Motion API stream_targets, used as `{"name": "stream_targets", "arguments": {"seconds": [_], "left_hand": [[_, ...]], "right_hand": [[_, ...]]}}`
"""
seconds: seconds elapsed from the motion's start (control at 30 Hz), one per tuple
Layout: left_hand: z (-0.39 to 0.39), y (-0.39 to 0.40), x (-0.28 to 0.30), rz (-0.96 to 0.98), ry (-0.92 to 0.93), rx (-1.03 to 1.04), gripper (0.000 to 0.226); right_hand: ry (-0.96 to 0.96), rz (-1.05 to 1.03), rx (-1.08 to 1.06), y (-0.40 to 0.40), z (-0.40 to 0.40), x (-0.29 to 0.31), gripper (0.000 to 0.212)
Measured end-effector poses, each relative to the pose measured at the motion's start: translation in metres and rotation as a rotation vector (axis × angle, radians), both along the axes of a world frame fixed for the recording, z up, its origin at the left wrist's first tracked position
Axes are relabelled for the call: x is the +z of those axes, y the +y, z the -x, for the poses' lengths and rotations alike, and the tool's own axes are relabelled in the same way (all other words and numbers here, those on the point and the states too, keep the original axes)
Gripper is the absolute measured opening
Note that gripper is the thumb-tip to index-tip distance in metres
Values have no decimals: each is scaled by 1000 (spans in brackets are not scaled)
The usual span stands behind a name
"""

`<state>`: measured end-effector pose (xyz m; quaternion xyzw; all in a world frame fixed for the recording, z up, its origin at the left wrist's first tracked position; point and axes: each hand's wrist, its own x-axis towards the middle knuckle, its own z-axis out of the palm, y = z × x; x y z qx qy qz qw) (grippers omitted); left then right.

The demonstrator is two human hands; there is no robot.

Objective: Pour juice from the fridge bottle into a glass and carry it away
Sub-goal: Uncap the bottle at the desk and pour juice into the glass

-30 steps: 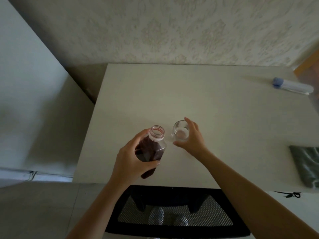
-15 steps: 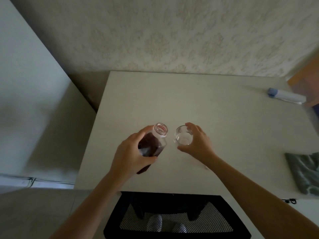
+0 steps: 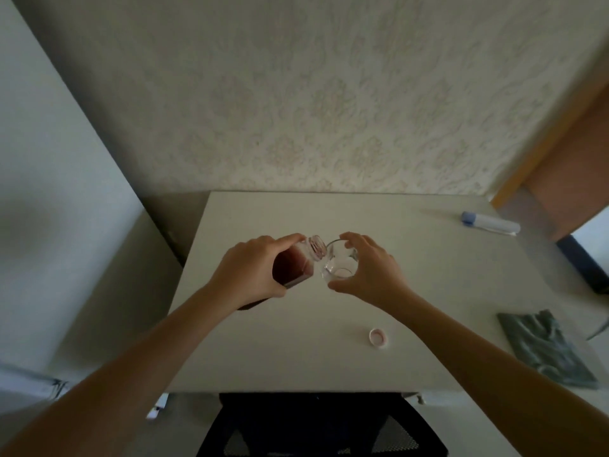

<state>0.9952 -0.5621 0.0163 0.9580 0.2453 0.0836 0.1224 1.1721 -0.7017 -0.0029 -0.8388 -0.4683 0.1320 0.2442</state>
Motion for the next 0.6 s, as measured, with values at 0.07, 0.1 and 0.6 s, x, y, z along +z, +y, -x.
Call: {"name": "stream_targets", "arguments": {"seconds": [0.07, 0.1, 0.6], "left_hand": [[-1, -3, 11, -53, 47, -18, 89], [-1, -5, 16, -76, 70, -28, 88], [-8, -30, 48, -348, 264, -108, 84]], "right_hand": [[-22, 2, 12, -3, 2, 7, 88], [-35, 5, 20, -4, 3, 10, 88], [-110, 68, 81, -16, 14, 19, 89]]}}
